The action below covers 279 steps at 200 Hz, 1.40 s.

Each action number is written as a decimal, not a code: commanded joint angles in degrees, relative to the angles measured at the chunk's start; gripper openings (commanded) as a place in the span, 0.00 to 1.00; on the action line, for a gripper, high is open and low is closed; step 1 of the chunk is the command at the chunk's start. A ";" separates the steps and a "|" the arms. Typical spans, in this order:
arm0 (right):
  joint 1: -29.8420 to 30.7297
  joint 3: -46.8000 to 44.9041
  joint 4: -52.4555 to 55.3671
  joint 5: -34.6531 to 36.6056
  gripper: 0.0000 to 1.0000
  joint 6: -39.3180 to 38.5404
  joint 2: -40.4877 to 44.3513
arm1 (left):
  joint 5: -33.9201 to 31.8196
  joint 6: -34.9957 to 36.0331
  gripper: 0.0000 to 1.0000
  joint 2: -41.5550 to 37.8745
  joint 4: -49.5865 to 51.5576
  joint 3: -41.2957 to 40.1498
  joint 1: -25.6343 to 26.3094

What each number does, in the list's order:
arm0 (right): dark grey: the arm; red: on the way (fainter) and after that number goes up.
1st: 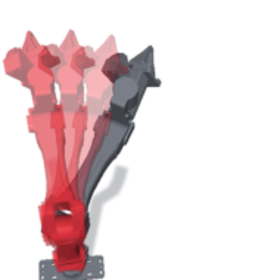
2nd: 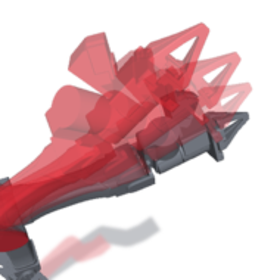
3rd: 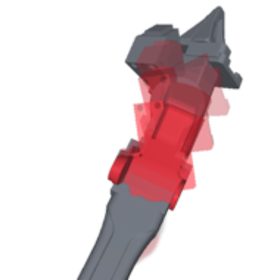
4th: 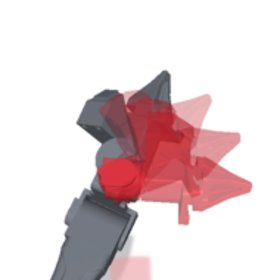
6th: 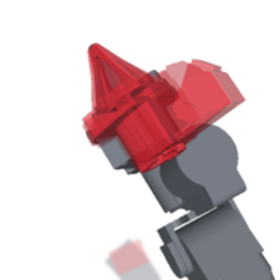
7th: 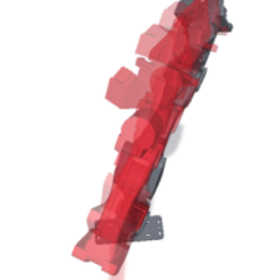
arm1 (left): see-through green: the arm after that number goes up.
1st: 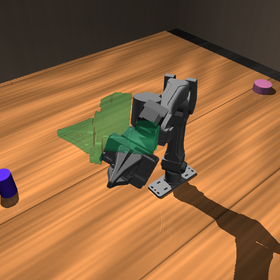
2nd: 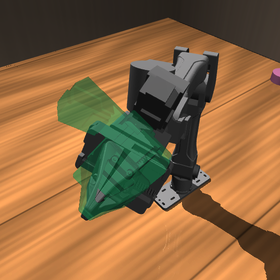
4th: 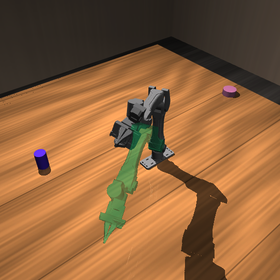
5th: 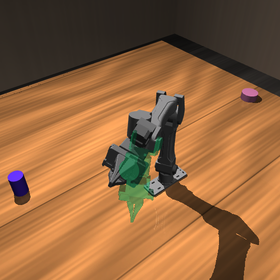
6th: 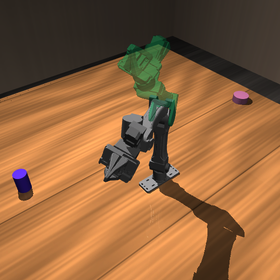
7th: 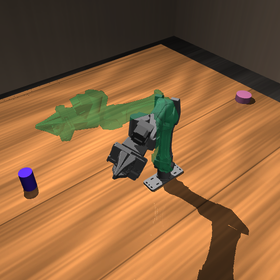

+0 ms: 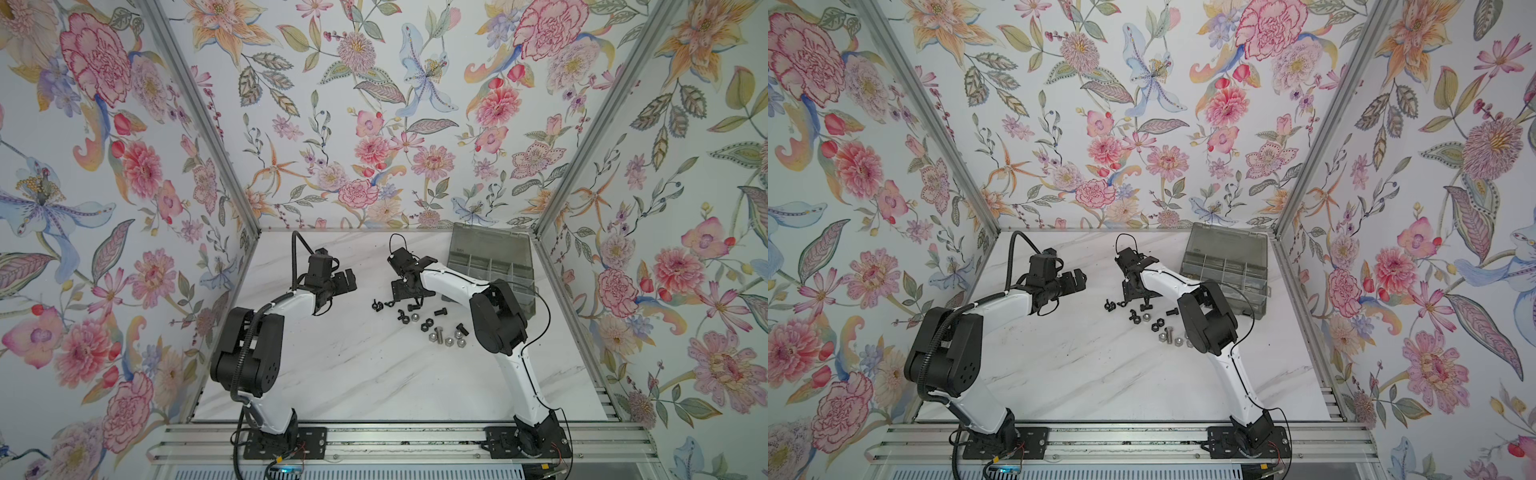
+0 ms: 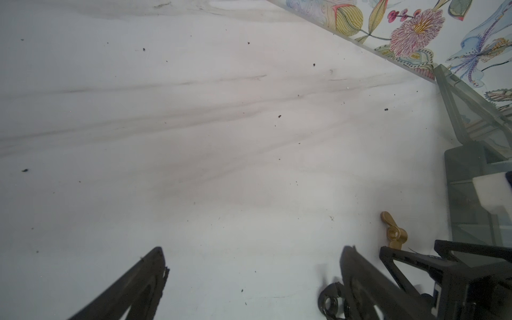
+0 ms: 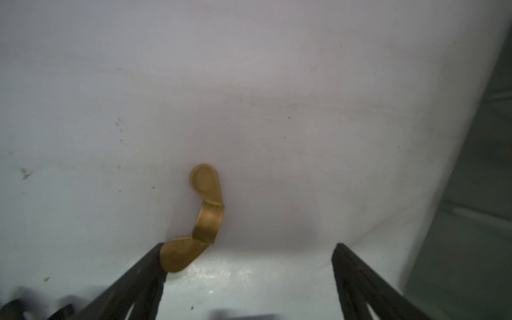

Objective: Sort the screws and nuts into containers
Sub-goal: Rotate the nut at the top-center of the table, then pick up the nut from the top-center of the table.

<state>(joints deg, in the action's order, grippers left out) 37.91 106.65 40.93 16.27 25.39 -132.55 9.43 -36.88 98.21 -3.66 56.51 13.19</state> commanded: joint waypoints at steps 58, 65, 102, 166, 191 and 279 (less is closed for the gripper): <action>-2.43 5.05 3.44 -11.53 0.93 -4.02 -1.11 | 0.50 0.47 0.99 0.57 0.23 -0.35 0.26; -2.45 6.01 3.49 -11.78 0.92 -4.09 -1.72 | 0.50 0.49 0.99 0.57 0.19 -0.35 0.26; -3.01 7.63 3.56 -12.52 0.83 -4.43 -4.02 | 0.42 0.49 0.99 0.16 0.37 -0.51 0.29; -2.35 6.11 3.54 -11.88 0.69 -5.17 -4.82 | 0.06 0.52 0.99 -0.34 0.48 -0.87 0.26; -2.10 5.83 3.55 -11.12 0.63 -5.28 -5.27 | 0.13 0.40 0.99 -0.22 0.32 -0.96 0.28; -2.01 5.83 3.55 -10.64 0.44 -6.21 -6.40 | 0.92 0.15 0.99 0.47 -0.23 -0.79 0.80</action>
<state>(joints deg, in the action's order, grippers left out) 35.44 113.40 42.83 5.63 19.75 -136.51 10.04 -36.88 98.21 -3.66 56.49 13.30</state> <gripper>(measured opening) 0.457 0.995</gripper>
